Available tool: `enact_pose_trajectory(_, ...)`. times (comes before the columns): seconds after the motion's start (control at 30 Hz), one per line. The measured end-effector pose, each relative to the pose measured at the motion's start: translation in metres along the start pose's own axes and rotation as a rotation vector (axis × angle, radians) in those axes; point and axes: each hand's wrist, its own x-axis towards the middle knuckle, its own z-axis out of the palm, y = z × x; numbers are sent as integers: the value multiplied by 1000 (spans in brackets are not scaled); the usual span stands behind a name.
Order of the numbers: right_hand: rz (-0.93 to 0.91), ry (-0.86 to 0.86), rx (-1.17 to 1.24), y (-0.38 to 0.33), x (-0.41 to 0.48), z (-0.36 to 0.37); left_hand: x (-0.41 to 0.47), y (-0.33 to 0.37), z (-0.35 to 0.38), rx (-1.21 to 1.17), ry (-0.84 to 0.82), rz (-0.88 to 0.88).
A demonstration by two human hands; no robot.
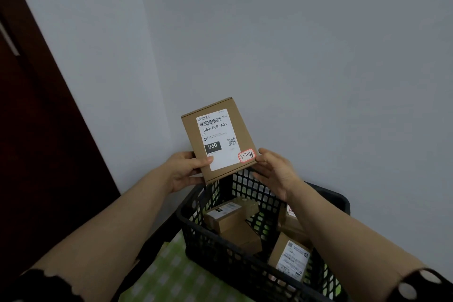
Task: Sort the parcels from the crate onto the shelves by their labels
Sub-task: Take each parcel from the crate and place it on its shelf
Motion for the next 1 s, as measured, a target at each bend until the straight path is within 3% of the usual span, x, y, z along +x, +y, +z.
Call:
enact_pose_trajectory(0.33,14,-31,-34,15,4,14,-2,-2,-24,17,24,-11)
enact_pose_trajectory(0.57,15,-186,-312,29,1,33,-30,-17,-52,26,110,-12)
enact_pose_trajectory(0.77,18,-444,-320,54,-24,71,-113,-56,-69,-34,279,-13)
enact_pose_trajectory(1.0,151,-791,-311,123,-101,174,-265,-95,-129,-146,635,77)
